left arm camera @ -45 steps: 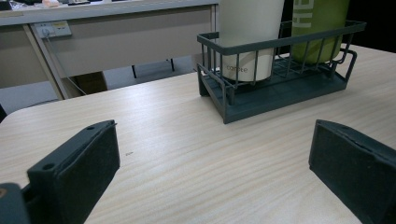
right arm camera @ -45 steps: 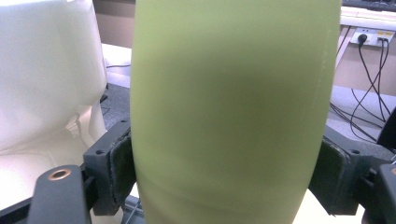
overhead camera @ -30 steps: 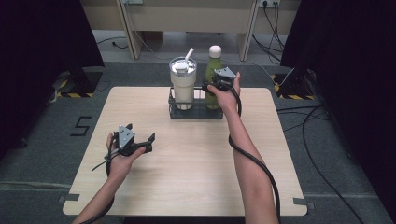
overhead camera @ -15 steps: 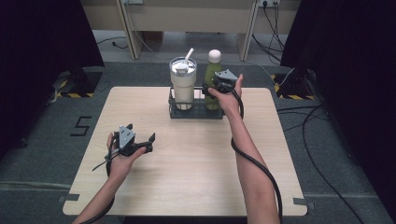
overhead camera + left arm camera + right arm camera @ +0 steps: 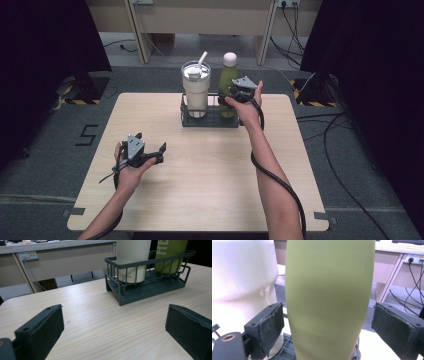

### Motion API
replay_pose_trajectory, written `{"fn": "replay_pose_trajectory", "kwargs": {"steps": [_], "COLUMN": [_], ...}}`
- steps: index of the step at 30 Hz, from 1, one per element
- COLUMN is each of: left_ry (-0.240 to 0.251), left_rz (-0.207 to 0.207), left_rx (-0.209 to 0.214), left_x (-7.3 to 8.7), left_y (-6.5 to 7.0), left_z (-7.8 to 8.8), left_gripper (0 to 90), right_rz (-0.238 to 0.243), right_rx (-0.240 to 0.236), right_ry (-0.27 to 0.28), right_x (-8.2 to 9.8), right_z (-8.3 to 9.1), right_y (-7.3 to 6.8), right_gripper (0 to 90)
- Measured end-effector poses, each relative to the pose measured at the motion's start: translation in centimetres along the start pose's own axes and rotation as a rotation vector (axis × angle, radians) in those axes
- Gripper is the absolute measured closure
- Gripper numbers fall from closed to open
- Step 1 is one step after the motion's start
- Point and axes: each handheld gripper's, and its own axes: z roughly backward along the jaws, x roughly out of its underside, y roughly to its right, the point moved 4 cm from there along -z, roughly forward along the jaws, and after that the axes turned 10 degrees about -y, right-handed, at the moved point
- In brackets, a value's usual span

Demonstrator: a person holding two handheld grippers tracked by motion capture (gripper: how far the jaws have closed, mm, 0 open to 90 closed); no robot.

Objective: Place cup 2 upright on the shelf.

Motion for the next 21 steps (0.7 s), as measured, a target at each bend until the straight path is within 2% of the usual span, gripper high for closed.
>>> {"fn": "replay_pose_trajectory", "kwargs": {"steps": [21], "left_ry": [-0.002], "left_rz": [-0.005], "left_rx": [-0.002], "left_x": [0.1], "left_y": [0.2], "left_z": [0.0], "left_gripper": [1.1], "right_rz": [0.015], "right_rx": [0.0], "right_ry": [0.006], "right_x": [1.6], "right_z": [2.9], "right_y": [0.1], "right_gripper": [12.4]}}
